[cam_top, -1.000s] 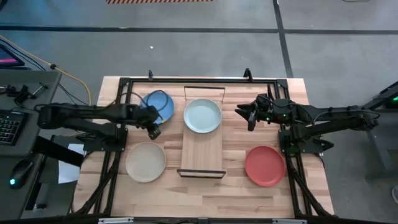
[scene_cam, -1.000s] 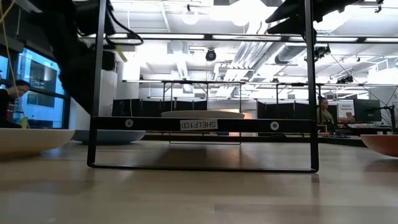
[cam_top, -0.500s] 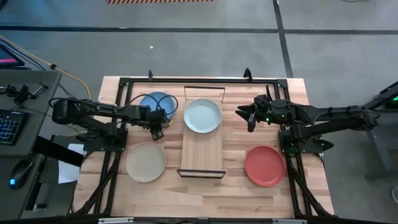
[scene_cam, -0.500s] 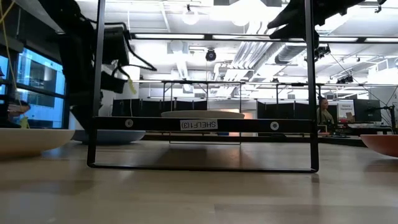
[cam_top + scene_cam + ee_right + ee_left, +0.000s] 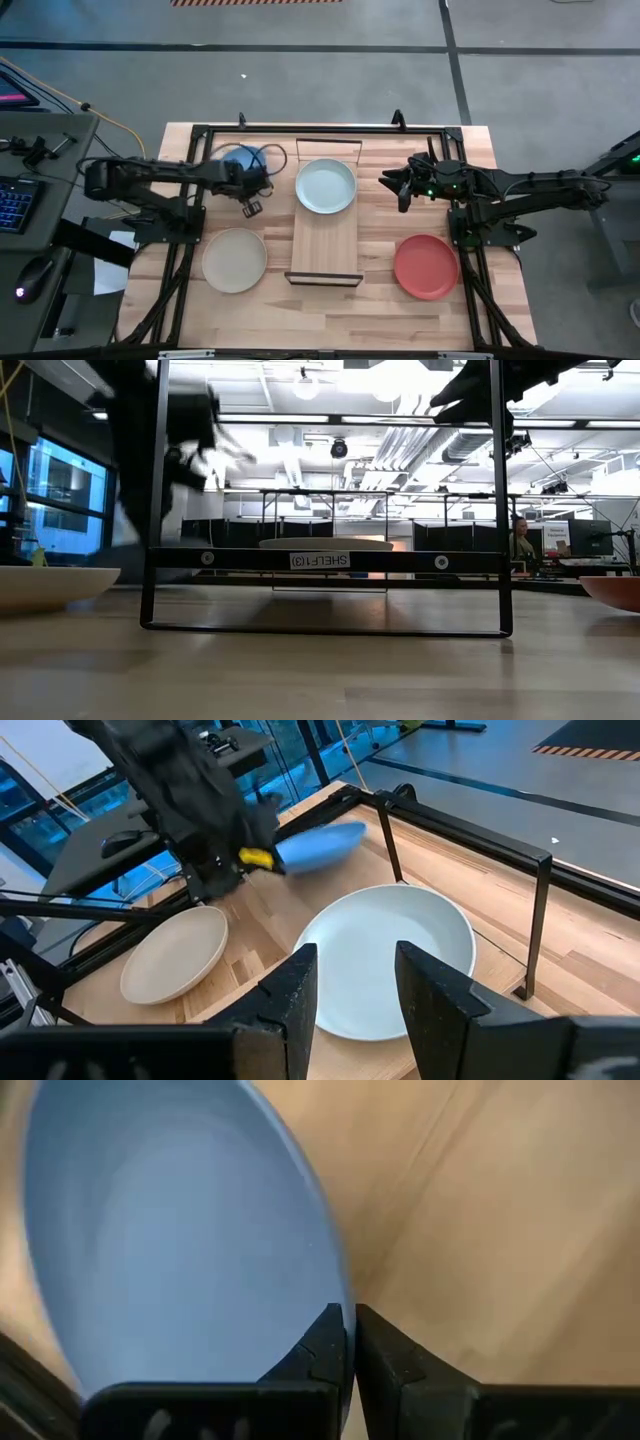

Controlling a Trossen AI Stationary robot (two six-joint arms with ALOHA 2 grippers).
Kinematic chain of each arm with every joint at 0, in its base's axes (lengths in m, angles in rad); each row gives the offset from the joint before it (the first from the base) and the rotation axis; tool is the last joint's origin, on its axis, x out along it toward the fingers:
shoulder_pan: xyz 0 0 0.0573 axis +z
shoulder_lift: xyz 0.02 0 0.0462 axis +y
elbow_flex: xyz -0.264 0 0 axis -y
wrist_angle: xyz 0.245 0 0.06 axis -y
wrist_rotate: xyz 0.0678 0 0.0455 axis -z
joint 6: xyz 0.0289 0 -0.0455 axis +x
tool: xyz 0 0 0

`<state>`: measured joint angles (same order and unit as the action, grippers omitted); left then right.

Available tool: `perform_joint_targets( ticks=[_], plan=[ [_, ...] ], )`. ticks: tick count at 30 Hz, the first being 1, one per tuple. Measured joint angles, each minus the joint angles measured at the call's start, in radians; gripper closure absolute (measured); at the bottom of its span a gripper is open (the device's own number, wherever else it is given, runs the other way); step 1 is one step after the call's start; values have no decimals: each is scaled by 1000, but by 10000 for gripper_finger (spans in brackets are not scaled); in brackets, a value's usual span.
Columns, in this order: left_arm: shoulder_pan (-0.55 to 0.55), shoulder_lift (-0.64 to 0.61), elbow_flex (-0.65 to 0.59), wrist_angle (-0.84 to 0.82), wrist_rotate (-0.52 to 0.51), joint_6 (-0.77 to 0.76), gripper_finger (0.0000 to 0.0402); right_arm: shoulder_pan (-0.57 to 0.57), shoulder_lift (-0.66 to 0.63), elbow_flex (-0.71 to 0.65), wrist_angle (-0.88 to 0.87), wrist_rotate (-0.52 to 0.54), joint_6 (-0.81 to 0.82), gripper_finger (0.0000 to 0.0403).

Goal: Place and stack plates onto a shelf
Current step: Put the blue plate on the shelf

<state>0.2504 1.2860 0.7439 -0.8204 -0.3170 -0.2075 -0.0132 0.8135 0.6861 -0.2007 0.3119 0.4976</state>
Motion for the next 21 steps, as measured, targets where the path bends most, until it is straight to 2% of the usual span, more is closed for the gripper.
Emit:
perform_joint_targets(
  ticks=[4, 10, 13, 18, 21],
  plan=[
    [-9, -95, 157, -89, 50, 69, 399, 0, 0, 0, 0, 0, 0, 284],
    [-124, -157, 402, -92, 277, 268, 400, 0, 0, 0, -1, 0, 0, 284],
    [-232, -122, 496, -95, 287, 372, 400, 0, 0, 0, -1, 0, -1, 284],
    [-403, 6, 588, -100, 259, 526, 401, 0, 0, 0, -7, 1, -6, 284],
    [-464, 83, 622, -99, 299, 558, 401, 0, 0, 0, -28, 0, -7, 284]
  ],
)
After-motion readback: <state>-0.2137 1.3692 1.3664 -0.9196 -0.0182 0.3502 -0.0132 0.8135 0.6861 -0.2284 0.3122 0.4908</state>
